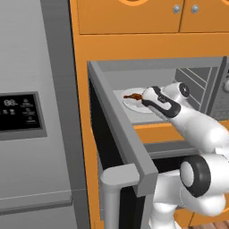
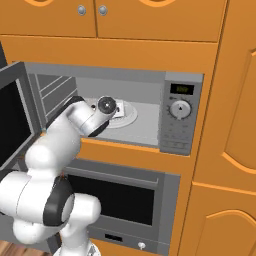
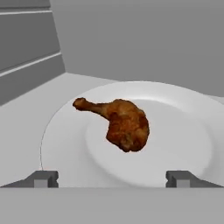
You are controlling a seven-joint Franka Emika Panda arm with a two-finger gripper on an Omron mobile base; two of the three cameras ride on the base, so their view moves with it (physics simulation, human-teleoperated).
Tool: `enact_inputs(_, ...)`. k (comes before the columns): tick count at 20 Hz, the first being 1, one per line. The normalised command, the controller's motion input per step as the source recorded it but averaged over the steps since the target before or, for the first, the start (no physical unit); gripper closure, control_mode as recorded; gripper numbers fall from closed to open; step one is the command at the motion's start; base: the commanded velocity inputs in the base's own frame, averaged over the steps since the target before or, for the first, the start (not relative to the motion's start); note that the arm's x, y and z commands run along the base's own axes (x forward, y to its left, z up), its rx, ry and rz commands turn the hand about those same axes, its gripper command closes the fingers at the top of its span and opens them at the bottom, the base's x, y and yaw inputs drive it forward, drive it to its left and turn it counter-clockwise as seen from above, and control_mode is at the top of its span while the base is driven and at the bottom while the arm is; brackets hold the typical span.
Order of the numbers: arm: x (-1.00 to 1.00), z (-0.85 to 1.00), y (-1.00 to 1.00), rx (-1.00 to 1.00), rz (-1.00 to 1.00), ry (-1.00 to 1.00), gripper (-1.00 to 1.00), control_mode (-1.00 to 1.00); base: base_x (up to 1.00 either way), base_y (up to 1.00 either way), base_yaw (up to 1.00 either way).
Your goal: Pick the chicken drumstick from the counter and place it in the microwave.
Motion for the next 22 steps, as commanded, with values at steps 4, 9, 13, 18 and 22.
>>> enact_inputs(4, -0.86, 0.61, 0.0, 0.0, 0.0, 0.0, -1.0, -1.0, 0.0, 0.0, 0.0)
enact_inputs(9, -1.0, 0.65, 0.0, 0.0, -0.03, -0.1, -1.0, -1.0, 0.0, 0.0, 0.0)
enact_inputs(13, -1.0, 0.57, -0.08, 0.0, -0.21, 0.03, -1.0, -1.0, 0.0, 0.0, 0.0)
enact_inputs(18, -1.0, 0.43, -0.01, 0.0, -0.29, 0.13, -1.0, -1.0, 0.0, 0.0, 0.0)
enact_inputs(22, -1.0, 0.2, -0.08, 0.0, -0.28, 0.22, -1.0, -1.0, 0.0, 0.0, 0.0)
